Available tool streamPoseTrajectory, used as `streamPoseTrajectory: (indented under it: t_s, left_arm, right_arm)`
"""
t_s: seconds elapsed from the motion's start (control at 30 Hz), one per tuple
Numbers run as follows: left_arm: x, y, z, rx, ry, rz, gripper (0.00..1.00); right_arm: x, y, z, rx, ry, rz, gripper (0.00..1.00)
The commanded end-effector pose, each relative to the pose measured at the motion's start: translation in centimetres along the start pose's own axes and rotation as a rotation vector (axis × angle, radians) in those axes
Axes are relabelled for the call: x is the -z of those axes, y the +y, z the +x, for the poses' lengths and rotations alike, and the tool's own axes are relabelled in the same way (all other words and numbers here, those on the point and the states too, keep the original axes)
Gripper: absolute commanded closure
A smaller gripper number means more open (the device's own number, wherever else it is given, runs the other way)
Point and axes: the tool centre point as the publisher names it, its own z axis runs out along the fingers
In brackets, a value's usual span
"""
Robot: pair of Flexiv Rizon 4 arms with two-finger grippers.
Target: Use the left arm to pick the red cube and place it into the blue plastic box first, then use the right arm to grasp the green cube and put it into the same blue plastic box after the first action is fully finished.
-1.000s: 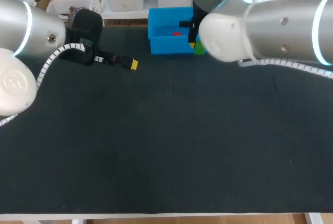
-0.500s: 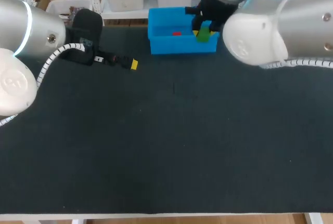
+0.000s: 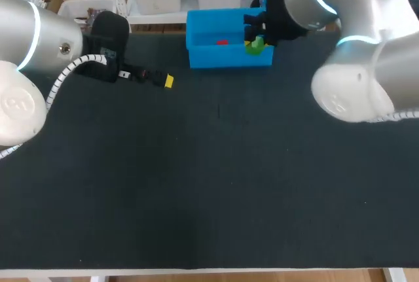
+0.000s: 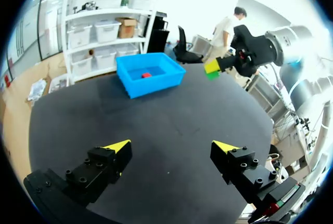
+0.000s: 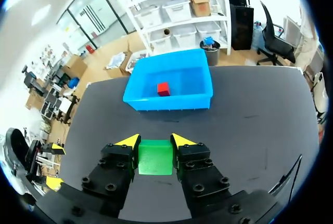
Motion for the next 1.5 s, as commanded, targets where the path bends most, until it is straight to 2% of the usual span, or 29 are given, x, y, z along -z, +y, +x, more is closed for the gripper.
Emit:
streamPoseTrajectory:
  t_s: [0.03, 0.47, 1.1, 1.5]
  left_arm:
    - [0.1, 0.2, 0.1, -0.002, -0.005, 0.008, 0.00]
    - [0.1, 0.2, 0.1, -0.002, -0.005, 0.008, 0.00]
    - [0.1, 0.2, 0.1, -0.002, -0.005, 0.008, 0.00]
    - [0.1, 0.2, 0.1, -0.002, -0.005, 0.008, 0.00]
  right_arm:
    - [0.4, -0.2, 0.6, 0.000, -0.175, 0.002, 1.00]
    - [-0.9, -0.8, -0.3, 0.000, -0.170, -0.001, 1.00]
    - [-6.4, 0.0, -5.1, 0.027, -0.165, 0.013, 1.00]
    - [-9.4, -1.7, -7.8, 0.009, -0.181, 0.040, 1.00]
